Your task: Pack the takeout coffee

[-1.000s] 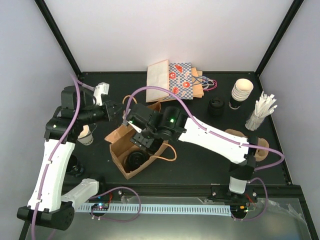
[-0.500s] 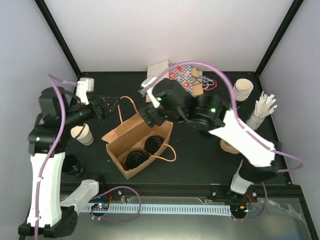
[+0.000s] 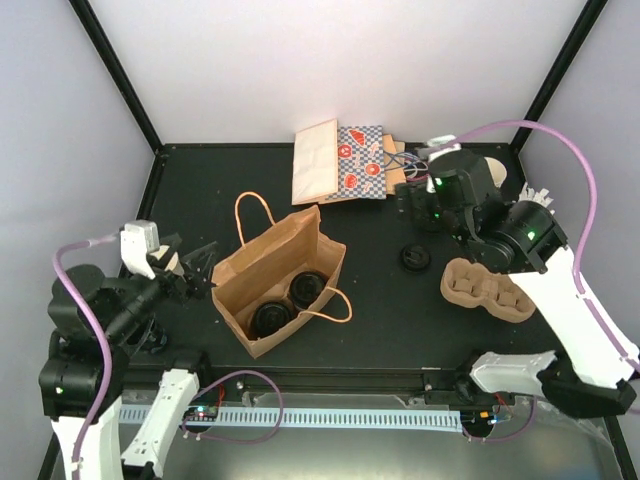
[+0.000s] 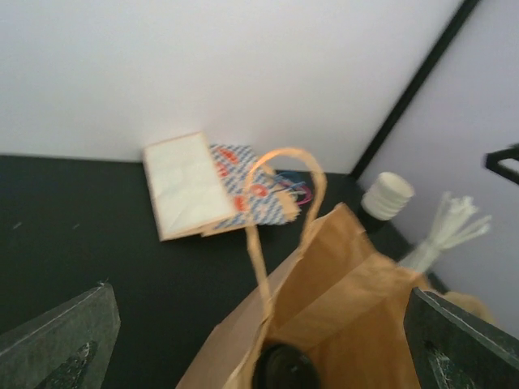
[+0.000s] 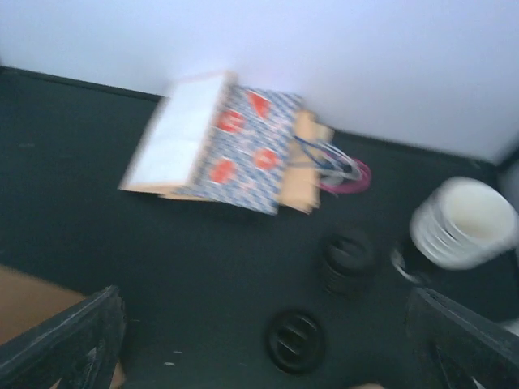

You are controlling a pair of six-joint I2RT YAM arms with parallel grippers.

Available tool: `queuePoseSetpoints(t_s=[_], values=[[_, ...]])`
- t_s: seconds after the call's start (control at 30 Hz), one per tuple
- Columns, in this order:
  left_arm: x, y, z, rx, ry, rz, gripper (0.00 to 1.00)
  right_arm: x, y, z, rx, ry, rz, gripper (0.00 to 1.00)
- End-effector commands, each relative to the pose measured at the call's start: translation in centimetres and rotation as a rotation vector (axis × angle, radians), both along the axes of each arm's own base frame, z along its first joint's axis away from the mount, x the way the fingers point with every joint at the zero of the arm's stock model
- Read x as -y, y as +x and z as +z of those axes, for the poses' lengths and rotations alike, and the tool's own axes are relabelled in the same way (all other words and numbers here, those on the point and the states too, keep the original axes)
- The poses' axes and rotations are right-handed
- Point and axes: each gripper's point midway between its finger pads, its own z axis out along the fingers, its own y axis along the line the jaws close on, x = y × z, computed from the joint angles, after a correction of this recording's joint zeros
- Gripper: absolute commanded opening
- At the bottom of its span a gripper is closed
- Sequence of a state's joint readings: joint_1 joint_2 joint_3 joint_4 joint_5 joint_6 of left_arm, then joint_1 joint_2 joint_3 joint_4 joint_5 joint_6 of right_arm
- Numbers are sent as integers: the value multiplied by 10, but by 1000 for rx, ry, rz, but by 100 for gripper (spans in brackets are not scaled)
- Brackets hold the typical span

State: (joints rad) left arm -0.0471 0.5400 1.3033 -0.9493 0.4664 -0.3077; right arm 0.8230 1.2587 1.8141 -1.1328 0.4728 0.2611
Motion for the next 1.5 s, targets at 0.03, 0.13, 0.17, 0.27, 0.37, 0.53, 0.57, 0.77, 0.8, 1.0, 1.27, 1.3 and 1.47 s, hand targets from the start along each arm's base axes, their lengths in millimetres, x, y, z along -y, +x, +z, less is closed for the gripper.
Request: queuePoseSetpoints(t_s=[0.03,0.13,0.17,0.27,0.37,0.53,0.57,0.77,0.8,1.0,1.27,1.3,1.47], values=[[-40,5,-48,-92,83,238,99,95,1,-32,-35,61,-305,94],[-53,10,-62,-111,104,311,99,147,-4,-53,-66,67,-464,89],[-58,12,-66,-121,114,340,99,163,-5,-60,-83,75,-516,87],[-65,23,-80,-152,147,377,99,193,-1,-87,-162,116,-610,78],[-64,35,-92,-177,159,368,99,211,14,-116,-237,147,-692,68],[-61,50,-103,-173,185,349,99,228,41,-137,-267,164,-770,61],[-61,53,-106,-177,202,344,99,230,46,-141,-273,161,-781,61],[-61,66,-122,-210,231,336,99,244,70,-166,-355,99,-851,57],[-59,67,-121,-204,222,329,99,248,71,-168,-361,82,-872,57],[-69,66,-121,-184,184,400,99,264,75,-168,-326,53,-970,55],[-84,48,-106,-46,150,498,99,277,87,-174,-329,19,-1057,47],[-86,45,-102,-37,153,506,99,279,89,-174,-323,14,-1064,46],[-93,40,-92,-28,157,550,99,284,97,-177,-324,-8,-1088,45]])
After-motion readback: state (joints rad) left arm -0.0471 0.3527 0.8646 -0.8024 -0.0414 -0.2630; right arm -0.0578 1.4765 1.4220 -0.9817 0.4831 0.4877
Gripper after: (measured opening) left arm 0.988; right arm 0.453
